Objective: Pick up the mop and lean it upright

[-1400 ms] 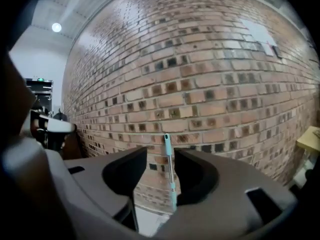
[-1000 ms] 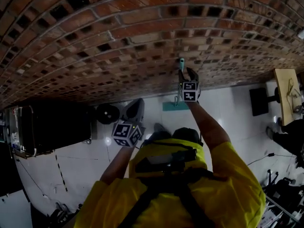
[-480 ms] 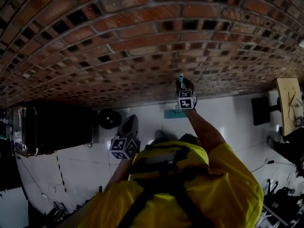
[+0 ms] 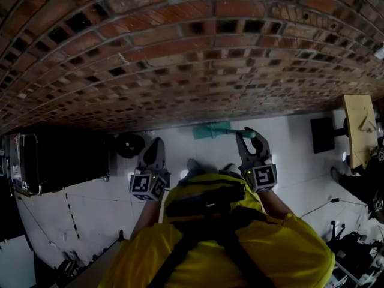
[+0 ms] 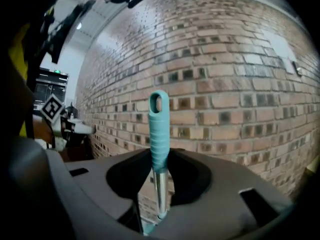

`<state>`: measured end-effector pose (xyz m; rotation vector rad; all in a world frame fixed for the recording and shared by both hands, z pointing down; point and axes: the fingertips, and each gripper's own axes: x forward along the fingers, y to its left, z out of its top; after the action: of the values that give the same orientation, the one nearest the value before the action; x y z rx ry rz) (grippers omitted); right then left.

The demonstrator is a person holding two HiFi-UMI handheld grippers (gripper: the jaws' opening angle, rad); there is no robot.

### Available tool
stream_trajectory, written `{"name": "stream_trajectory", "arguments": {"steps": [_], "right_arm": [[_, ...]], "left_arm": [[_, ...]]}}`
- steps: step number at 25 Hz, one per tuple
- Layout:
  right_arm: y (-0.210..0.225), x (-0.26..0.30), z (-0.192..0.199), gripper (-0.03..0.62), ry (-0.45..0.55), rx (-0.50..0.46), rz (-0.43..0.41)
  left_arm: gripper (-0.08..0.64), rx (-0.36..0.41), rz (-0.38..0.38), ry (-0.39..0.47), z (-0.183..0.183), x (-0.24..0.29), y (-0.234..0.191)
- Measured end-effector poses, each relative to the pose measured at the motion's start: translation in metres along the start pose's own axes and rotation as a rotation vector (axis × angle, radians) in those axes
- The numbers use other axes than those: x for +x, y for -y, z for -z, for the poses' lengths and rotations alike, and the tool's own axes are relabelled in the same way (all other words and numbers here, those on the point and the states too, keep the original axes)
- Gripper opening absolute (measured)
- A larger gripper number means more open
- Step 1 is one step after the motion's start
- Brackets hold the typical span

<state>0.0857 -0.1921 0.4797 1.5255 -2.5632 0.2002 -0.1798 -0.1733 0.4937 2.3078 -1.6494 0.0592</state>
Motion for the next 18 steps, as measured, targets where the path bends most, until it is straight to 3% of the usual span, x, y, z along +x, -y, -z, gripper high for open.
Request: {"name": "stream_trajectory", "arguments": {"steps": [4,7,12,18], "right_arm": [[-0.002,-0.03,-0.074,0.118,0.11,-0.02,-0.055],[-0.01,-0.044,-0.105,0.117,0.16,-0.029,-0.09],[-0.02,-0.057,-0.114,0.117,0.168,-0.036,-0.109],[-0.021,-0.064,-0.106,0.117,0.145,-0.036,-0.106]], "left_arm": [[0.0,0.009,0.004,0.061,-0.025,-0.006,0.01],[0.0,0.014,-0.009,0.113,-0.047,-0.008,0.016],[0.0,0.054,-0.002,0.124,-0.05,-0.011,0.023],[0.0,0.013,0.001,0.139,-0.046,-0.01,0.024]]}}
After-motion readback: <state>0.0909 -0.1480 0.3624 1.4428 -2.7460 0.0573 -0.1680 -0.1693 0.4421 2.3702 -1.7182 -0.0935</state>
